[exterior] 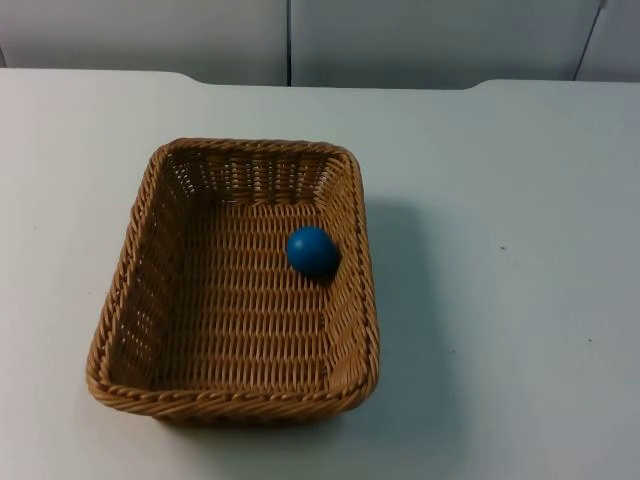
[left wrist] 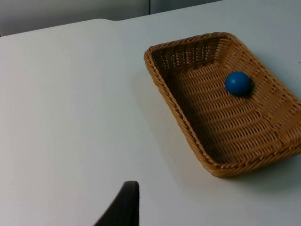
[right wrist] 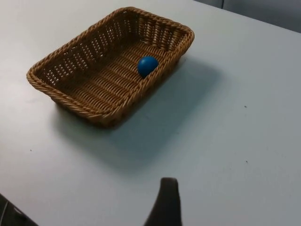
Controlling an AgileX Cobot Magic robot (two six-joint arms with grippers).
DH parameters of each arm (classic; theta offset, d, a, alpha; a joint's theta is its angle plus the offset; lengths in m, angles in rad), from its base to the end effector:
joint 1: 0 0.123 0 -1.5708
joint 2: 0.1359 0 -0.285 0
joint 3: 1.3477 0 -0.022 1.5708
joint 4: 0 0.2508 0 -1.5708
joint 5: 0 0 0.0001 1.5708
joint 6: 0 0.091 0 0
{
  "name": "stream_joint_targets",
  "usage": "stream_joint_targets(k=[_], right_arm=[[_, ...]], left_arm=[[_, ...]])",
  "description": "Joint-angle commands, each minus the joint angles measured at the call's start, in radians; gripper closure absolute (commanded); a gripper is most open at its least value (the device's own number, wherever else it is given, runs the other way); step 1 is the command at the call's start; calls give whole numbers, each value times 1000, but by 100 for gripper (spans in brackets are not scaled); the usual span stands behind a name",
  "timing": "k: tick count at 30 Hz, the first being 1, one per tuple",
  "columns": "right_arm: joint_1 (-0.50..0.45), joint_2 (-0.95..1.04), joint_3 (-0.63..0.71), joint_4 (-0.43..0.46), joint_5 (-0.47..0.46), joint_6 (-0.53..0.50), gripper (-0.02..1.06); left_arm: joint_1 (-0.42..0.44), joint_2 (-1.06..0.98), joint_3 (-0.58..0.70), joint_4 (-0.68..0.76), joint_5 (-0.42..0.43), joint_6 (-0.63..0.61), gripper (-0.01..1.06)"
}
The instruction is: Pick up the basket with the left hand and place the ball into the basket with the right hand.
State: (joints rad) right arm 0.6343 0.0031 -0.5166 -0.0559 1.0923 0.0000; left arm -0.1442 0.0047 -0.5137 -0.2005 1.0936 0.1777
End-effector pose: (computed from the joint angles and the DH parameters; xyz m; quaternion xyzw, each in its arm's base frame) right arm -0.0035 -0.0082 0.2795 -0.2658 0.8153 0.1337 0.4967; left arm -0.0102 -0.0148 0.2798 0.1429 0.8431 -0.0914 0.5103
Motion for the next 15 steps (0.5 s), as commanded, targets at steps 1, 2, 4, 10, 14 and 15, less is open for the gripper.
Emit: stream_joint_targets(k=[1,2,4,10,14,15], right_arm=[[2,-3,9,-1,-14,0,33],[2,-3,9,-1,-14,0,33],[2,-3,9,-1,-14,0,33],[2,-3,9,-1,-14,0,33],[2,-3,9,-26,-14,31,32],[2,-3,9,-26,-14,31,32]], left_arm=[[1,-5,1,-3,-13,-5,0],[1,-5,1,-3,-13,-5,0],[1,-5,1,-3,-13,-5,0],[1,-5,1,-3,-13,-5,0],[1,-5,1,-3,-13,-5,0],[1,-5,1,-3,-13,-5,0]])
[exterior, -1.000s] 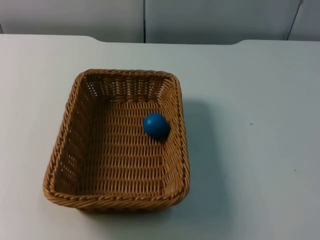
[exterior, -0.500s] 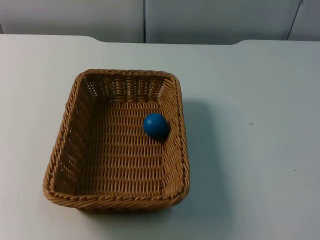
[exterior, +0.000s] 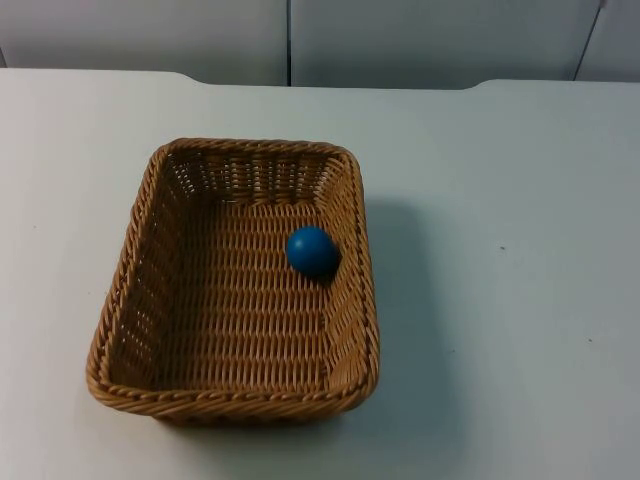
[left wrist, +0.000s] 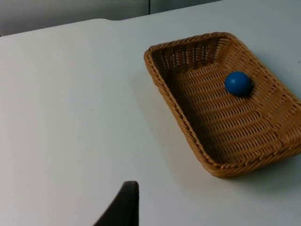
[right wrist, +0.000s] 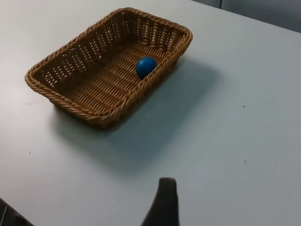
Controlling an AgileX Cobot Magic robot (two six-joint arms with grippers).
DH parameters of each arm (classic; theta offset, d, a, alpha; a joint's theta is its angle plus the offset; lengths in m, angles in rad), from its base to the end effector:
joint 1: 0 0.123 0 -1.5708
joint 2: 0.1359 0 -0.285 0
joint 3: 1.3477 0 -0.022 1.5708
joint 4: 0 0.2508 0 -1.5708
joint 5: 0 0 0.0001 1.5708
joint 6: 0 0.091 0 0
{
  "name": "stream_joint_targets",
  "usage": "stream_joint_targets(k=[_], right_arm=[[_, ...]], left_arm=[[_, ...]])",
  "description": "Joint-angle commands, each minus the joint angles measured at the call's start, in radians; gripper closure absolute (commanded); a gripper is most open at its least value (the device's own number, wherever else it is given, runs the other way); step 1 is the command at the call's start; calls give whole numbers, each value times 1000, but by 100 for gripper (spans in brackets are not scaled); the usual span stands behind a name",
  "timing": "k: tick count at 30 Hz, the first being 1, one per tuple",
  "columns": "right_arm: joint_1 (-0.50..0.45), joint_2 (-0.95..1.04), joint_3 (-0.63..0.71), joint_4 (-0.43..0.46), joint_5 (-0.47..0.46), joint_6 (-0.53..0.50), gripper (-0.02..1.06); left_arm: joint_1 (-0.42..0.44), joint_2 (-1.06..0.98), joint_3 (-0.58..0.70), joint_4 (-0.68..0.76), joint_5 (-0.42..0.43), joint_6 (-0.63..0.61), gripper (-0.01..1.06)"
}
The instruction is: Pick up the basket with the left hand and place the ball into the basket with the right hand.
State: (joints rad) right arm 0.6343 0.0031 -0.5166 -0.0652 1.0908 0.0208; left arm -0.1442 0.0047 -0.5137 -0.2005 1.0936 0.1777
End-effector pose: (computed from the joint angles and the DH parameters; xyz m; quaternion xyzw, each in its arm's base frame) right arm -0.0030 -0.0088 0.2796 -0.2569 0.8177 0.1346 0.4973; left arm -0.0102 -0.0148 0.2798 0.1429 0.8431 -0.0914 0.5103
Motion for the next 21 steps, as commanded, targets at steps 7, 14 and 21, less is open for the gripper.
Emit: stream_joint_targets(k=[7,14,21], right_arm=[[2,-3,9,-29,-13,24,28],[2,-3,9,-29,-13,24,28],[2,-3,9,-29,-13,24,28]], left_arm=[[1,-5,1,-3,-13,-5,0],[1,-5,1,-3,-13,-5,0],[1,-5,1,-3,-13,-5,0]])
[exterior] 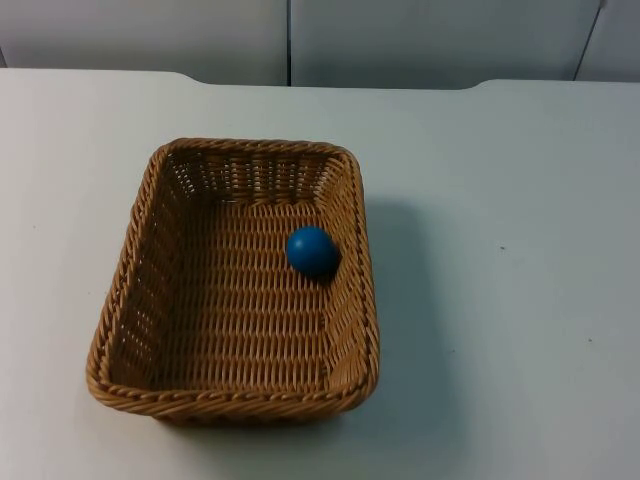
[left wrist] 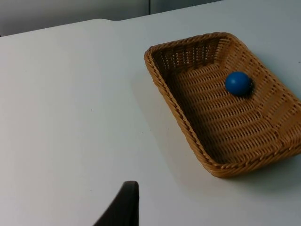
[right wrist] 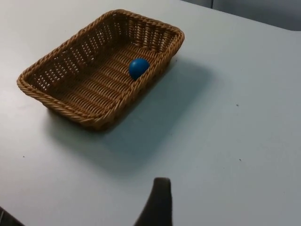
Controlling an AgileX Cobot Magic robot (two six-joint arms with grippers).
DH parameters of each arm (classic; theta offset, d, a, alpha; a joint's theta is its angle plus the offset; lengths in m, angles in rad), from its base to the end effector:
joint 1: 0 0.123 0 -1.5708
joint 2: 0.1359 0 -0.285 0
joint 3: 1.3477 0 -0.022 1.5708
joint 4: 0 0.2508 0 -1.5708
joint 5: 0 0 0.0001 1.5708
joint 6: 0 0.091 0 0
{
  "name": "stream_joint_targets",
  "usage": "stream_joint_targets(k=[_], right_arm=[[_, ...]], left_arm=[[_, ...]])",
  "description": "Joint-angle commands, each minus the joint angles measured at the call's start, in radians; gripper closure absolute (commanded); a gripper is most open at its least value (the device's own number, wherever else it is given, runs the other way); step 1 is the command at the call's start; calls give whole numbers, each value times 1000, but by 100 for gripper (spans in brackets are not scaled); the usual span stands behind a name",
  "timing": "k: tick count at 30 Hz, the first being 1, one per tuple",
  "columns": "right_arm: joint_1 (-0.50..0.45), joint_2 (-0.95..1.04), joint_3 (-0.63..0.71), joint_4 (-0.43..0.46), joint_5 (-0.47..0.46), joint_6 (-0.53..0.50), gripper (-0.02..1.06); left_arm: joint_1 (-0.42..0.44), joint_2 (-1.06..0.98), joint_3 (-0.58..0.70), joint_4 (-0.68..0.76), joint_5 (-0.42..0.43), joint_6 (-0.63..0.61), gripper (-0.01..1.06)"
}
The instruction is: Pick up the basket with the left hand and place the ball into the basket with the right hand.
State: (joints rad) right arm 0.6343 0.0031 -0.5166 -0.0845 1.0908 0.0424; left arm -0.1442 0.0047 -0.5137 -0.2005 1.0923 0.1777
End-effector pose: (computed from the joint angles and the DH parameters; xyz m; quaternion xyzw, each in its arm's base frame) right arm -0.0022 -0.0101 0.2797 -0.2474 0.8203 0.1308 0.4988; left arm -0.0102 -0.0148 0.2799 0.1428 0.8428 -0.0914 0.5109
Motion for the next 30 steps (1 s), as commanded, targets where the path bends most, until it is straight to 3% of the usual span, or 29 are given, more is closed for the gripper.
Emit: stream_joint_targets(k=[1,9,16,21,22,26,30], right_arm=[[2,-3,9,-9,-13,2,28],[-47,-3,9,-9,-13,2,28],[-219,-3,9,-7,-13,2,28],[-421,-3,9,-7,-13,2,28],[-421,-3,9,-7,-13,2,28],[-585,-3,9,-7,-13,2,28],[-652,-3,9,-7,-13,2,28]], left_arm=[[1,-5,1,-3,-12,-5,0],[1,-5,1,-3,-12,-5,0],[1,-5,1,-3,-12,-5,0],[14,-5,1,-3,-12,-5,0],[14,-5,1,-3,-12,-5,0],[70,-5,1,-3,-12,-5,0],[83,-5,1,-3,-12,-5,0]])
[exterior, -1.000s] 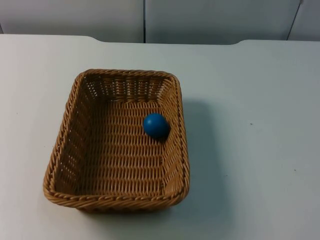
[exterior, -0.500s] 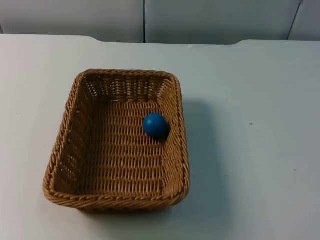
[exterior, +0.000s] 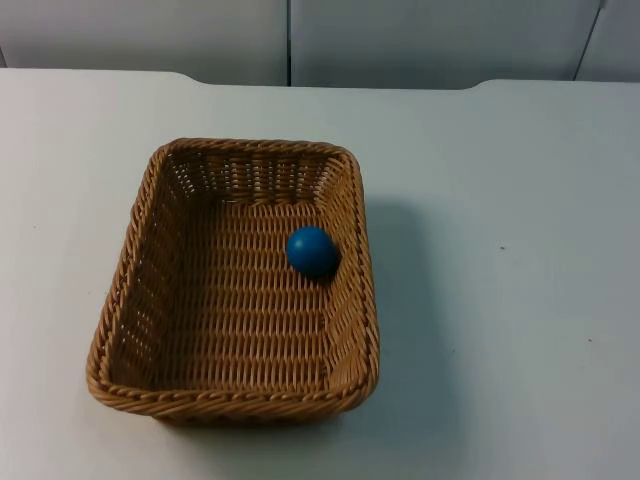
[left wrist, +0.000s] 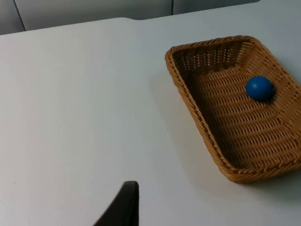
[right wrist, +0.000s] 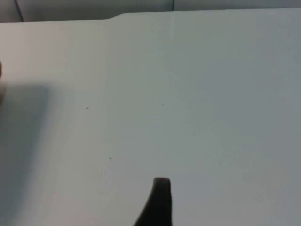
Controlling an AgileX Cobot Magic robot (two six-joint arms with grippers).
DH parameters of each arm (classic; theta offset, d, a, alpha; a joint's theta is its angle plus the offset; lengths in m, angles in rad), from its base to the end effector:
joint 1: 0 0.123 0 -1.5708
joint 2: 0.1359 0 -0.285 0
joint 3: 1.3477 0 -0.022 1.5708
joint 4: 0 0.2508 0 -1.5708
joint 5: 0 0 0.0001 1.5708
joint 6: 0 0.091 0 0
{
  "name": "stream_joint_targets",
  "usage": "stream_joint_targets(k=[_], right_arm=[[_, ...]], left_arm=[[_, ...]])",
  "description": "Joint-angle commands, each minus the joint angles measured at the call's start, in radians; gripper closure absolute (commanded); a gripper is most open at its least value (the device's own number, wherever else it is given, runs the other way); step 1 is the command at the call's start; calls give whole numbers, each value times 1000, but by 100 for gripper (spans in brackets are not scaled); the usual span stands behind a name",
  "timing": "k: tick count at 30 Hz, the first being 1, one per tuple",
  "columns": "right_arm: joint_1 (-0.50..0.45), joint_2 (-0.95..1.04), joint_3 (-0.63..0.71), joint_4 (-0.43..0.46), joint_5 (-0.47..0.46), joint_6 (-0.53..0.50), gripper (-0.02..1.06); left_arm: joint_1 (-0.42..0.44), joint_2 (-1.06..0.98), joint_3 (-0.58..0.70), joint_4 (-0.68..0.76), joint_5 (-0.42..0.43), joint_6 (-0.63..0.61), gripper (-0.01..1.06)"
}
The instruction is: Pick up the basket with the left hand and place the ball into the basket with the right hand.
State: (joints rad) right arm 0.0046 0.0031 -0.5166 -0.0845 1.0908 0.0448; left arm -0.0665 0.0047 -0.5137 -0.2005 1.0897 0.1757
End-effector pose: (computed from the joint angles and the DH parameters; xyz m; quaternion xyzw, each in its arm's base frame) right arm -0.0077 -0.0069 0.2797 0.0198 0.8565 -0.0295 0.5149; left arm -0.0089 -0.0155 0.2801 0.1089 0.8471 -0.0719 0.5151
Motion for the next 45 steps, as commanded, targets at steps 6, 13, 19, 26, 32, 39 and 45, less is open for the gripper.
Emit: stream_joint_targets(k=[6,13,19,26,32,39,45], right_arm=[[-54,-3,9,-7,-13,2,28],[-54,-3,9,-7,-13,2,28],[-85,-3,9,-6,-13,1,28],[-101,-3,9,-6,-13,1,28],[-101,-3,9,-6,-13,1,28],[-101,-3,9,0,-13,-20,28],[-101,-3,9,41,-13,-81,28]], left_arm=[[26,-5,1,-3,-9,-3,0],[103,-5,1,-3,-9,-3,0],[135,-5,1,-3,-9,-3,0],[136,-5,1,-3,-9,-1,0],[136,-5,1,-3,-9,-1,0],[136,-5,1,-3,-9,-1,0],[136,-5,1,-3,-9,-1,0]])
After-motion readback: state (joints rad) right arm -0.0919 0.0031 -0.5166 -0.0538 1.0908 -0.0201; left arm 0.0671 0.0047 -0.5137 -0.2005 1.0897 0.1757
